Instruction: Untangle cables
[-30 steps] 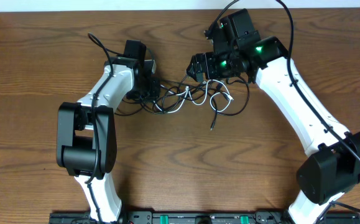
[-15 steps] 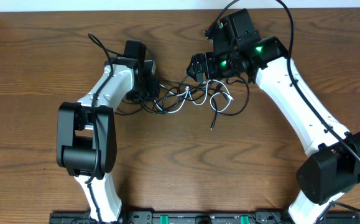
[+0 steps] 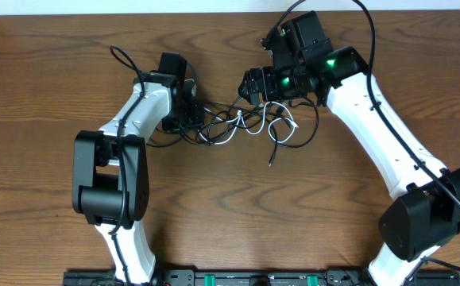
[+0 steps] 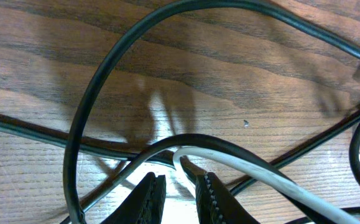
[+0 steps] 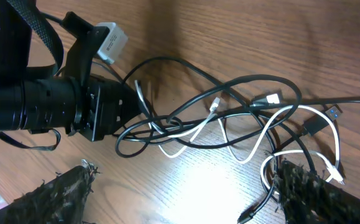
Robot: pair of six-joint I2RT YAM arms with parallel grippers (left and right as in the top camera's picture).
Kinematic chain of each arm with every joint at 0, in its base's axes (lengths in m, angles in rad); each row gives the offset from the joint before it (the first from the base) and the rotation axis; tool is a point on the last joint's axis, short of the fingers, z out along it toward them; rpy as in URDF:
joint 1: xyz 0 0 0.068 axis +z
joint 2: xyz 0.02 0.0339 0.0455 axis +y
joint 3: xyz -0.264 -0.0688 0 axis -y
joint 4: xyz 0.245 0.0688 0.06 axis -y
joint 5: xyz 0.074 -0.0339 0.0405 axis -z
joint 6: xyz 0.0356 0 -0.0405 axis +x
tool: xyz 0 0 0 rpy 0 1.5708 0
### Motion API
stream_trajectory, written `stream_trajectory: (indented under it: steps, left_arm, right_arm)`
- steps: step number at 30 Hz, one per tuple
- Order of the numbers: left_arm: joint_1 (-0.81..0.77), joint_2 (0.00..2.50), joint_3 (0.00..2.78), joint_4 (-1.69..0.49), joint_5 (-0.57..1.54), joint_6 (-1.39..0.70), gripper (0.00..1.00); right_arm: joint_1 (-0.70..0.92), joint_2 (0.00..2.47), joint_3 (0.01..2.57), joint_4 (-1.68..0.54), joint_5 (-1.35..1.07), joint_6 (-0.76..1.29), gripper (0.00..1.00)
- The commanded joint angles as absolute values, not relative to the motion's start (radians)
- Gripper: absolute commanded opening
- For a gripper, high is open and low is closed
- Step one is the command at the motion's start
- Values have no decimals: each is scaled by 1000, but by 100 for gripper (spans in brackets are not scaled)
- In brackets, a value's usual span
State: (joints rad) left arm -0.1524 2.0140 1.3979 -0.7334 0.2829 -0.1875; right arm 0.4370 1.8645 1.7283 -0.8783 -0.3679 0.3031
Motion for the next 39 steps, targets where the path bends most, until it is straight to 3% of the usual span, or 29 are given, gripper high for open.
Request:
stream_trajectory:
  steps: [1, 18, 19, 20, 21, 25, 39]
  left_arm:
    - [-155, 2020, 1394, -739, 286, -224, 23]
    - [-202, 2020, 1292, -576, 268, -275, 23]
    - [-202, 2020, 1292, -568, 269, -275, 21]
    - [-202, 2020, 1292, -564, 268, -275, 11]
    - [-202, 2020, 1292, -559, 268, -275, 8]
    - [-202, 2009, 1299, -574, 270, -275, 8]
    - [-202, 1653, 1354, -608, 377, -314, 7]
  right_arm:
    - [440, 1863, 1737, -880, -374, 291, 92]
    - [440, 1863, 1737, -877, -373, 285, 92]
    - [440, 1863, 1737, -878, -373, 279, 92]
    - [440, 1863, 1737, -879, -374, 274, 92]
    - [440, 1863, 1737, -880, -373, 275, 92]
    - [440, 1863, 1737, -879, -373, 272, 93]
    - [474, 1864, 1737, -875, -434, 273, 96]
